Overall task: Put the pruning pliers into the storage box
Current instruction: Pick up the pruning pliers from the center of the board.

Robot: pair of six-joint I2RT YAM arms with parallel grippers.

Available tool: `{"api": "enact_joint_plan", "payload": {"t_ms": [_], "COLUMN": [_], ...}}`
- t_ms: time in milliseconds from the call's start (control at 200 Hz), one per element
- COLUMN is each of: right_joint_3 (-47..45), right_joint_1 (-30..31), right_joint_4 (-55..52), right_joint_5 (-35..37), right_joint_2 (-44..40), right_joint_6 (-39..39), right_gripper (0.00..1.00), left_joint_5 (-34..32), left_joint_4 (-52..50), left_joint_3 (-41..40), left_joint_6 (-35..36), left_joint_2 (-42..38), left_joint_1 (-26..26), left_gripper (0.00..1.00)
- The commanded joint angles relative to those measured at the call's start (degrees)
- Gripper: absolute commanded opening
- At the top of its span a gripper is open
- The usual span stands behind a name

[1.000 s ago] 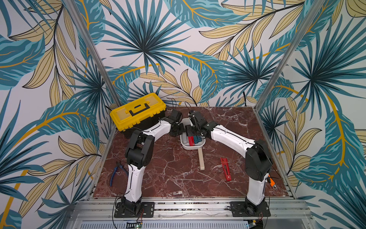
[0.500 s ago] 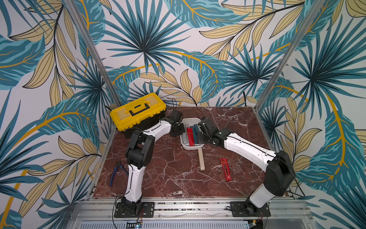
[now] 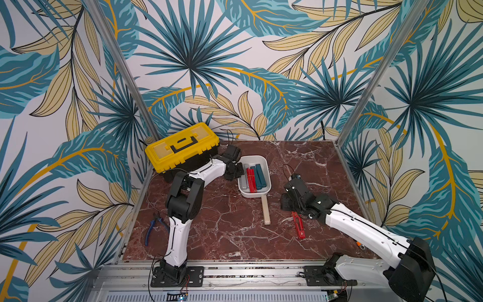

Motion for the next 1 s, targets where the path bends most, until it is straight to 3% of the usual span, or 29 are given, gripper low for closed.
{"api": "enact_joint_plan", "payload": {"t_ms": [0,371,616,992], "right_joint_3": [-4.5,-10.5,-12.8,-16.3], "right_joint_1": [0.3,0.2,0.3,0.2], "right_joint_4": [-4.3,-10.8,-9.3,-4.9], "right_joint_5": [1.7,5.8,1.1,0.6], "right_joint_2": [-0.3,-5.8,-3.8,-2.7], "right_joint_6": [5.0,8.0,8.2,7.5], "right_gripper": [0.59,0.60,0.62,0.62], "left_joint_5": [2.2,2.6,2.9,2.8], "left_joint_4": [4.0,4.6,4.8,4.1], "left_joint_3": [0.8,-0.3,-0.1,0.7], "left_joint_6": [-0.1,0.0,0.0,0.2], "left_joint_2": [-4.8,-5.0,-4.7,-4.5], "left_joint_1": [-0.1,0.3,0.3,0.5], "left_gripper": [0.00,0.00,0.00,0.00]}}
